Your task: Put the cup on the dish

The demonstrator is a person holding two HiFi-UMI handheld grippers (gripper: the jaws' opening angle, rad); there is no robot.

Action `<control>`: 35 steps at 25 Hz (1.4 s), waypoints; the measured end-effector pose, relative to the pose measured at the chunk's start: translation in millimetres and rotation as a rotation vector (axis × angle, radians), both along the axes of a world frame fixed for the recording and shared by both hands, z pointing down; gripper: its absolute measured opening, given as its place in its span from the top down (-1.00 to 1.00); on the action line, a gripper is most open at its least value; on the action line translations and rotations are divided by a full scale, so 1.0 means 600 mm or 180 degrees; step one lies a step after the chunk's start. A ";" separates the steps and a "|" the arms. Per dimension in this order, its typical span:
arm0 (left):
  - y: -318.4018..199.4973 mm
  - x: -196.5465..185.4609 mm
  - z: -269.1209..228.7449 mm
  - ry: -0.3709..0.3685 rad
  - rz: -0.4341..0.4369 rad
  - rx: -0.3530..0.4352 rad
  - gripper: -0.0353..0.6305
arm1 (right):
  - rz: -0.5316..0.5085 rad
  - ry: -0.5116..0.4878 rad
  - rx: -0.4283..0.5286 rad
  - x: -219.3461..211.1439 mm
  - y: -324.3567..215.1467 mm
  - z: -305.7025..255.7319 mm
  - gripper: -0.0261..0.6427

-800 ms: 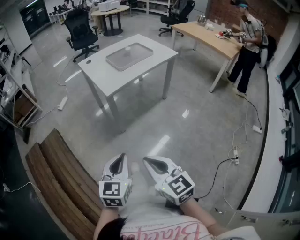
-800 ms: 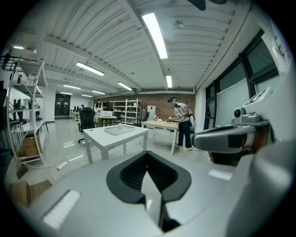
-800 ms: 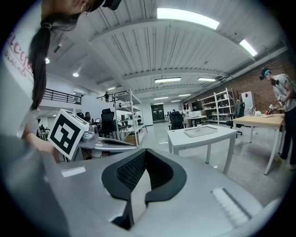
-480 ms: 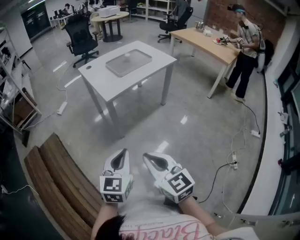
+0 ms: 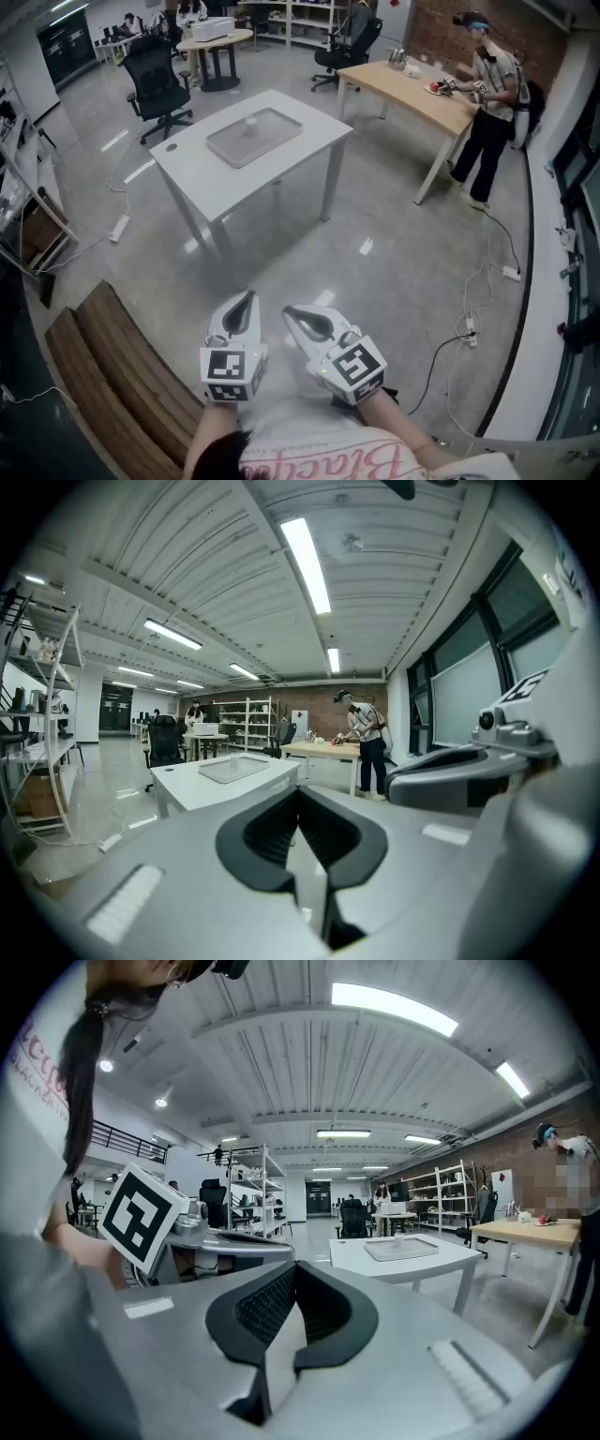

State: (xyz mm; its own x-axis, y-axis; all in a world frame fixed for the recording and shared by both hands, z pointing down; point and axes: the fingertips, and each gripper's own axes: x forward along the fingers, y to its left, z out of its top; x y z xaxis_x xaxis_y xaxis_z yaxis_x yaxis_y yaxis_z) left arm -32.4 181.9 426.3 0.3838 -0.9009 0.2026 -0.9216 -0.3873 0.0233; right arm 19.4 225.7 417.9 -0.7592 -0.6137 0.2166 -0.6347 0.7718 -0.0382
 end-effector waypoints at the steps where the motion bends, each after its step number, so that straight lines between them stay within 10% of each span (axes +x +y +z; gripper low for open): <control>1: -0.013 -0.002 0.000 0.0010 0.0002 0.0000 0.90 | -0.0006 0.0012 -0.0012 -0.003 -0.010 0.003 0.92; 35: -0.446 -0.088 0.005 0.0174 0.0216 -0.0088 0.90 | 0.0202 0.0155 -0.0246 -0.099 -0.432 0.019 0.92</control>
State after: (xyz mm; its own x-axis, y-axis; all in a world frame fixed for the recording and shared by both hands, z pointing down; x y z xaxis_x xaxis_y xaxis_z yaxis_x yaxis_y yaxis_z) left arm -85.3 -85.5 429.1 0.4550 -0.8667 0.2042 -0.8903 -0.4475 0.0845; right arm -39.9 -33.7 429.3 -0.7069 -0.6401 0.3008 -0.6847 0.7260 -0.0640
